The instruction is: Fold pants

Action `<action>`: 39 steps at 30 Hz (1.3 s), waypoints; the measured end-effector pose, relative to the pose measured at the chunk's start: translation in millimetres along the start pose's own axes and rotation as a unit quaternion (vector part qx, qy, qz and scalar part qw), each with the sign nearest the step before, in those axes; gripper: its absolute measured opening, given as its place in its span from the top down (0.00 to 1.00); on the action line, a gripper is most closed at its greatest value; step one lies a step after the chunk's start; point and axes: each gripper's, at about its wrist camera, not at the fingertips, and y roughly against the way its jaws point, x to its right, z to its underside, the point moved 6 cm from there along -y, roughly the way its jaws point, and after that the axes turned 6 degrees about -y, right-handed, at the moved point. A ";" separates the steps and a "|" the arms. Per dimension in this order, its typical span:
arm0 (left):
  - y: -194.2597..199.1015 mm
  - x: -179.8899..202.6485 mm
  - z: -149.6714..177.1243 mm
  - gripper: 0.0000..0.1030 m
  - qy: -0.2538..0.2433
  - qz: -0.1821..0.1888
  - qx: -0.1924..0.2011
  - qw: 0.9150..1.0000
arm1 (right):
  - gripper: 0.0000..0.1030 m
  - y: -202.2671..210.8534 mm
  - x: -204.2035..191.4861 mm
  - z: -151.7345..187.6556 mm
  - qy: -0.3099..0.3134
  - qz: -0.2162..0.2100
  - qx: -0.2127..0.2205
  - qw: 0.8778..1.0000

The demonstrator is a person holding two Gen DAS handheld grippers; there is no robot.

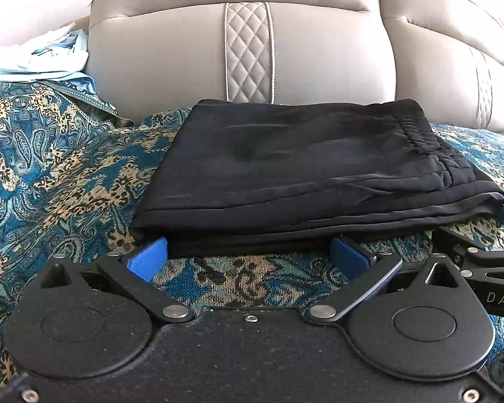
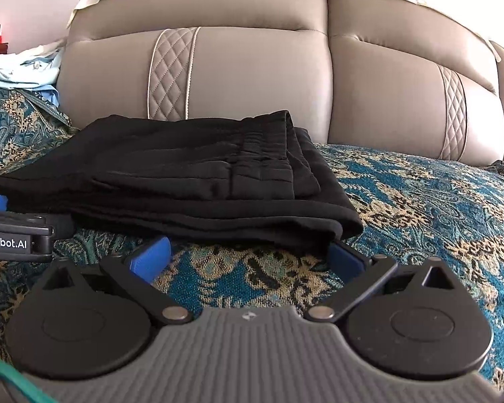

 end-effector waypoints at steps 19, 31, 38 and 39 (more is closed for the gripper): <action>-3.0 -1.3 -1.5 0.00 0.006 -0.002 -0.013 1.000 | 0.00 0.7 -0.4 0.0 -0.002 -0.002 0.000 1.000; -3.9 -2.1 -1.7 0.00 0.008 0.000 -0.016 1.000 | 0.00 0.8 -0.8 0.3 -0.002 -0.002 0.000 1.000; -3.7 -1.2 -1.5 0.00 0.003 -0.003 -0.015 1.000 | 0.00 1.0 -0.8 0.2 -0.002 -0.002 -0.001 1.000; -3.8 -0.5 -1.5 0.00 0.001 -0.004 -0.015 1.000 | 0.00 0.9 -0.8 0.2 -0.002 -0.002 0.000 1.000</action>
